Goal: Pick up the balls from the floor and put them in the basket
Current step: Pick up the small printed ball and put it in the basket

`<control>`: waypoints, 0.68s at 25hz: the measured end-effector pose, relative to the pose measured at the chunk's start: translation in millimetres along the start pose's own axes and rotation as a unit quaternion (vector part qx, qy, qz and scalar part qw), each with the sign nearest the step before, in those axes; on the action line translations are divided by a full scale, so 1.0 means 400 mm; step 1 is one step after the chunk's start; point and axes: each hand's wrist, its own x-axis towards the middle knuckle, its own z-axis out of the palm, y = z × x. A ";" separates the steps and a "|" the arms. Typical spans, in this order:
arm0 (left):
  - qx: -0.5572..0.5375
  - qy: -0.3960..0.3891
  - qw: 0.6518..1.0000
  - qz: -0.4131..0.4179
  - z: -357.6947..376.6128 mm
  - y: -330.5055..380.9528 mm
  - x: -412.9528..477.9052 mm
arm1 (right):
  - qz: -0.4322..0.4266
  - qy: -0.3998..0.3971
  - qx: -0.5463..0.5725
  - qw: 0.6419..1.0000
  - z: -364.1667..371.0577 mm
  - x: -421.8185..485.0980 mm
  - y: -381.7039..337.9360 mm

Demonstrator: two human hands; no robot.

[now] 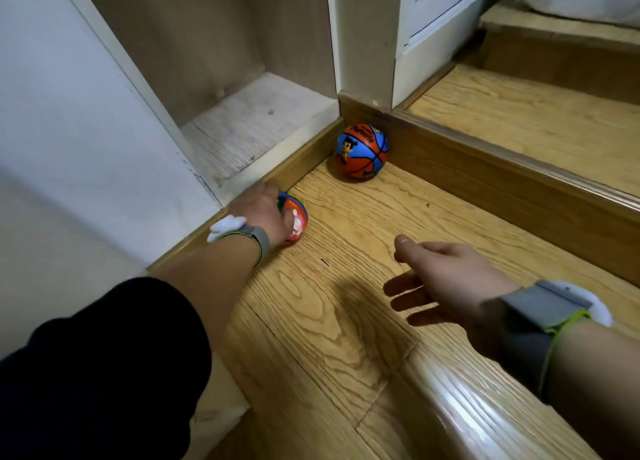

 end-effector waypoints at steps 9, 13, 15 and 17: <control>-0.257 -0.245 0.933 -0.063 0.051 0.082 -0.116 | -0.002 0.006 -0.044 0.999 -0.010 -0.005 0.044; -0.302 -0.232 0.925 0.003 0.015 0.174 -0.185 | -0.011 0.029 -0.111 0.993 -0.088 -0.026 0.042; -0.346 -0.226 0.910 0.039 -0.034 0.242 -0.216 | -0.020 0.057 -0.145 0.988 -0.141 -0.029 0.048; -0.393 -0.220 0.890 0.069 -0.100 0.322 -0.253 | -0.023 0.073 -0.138 0.987 -0.196 -0.032 0.052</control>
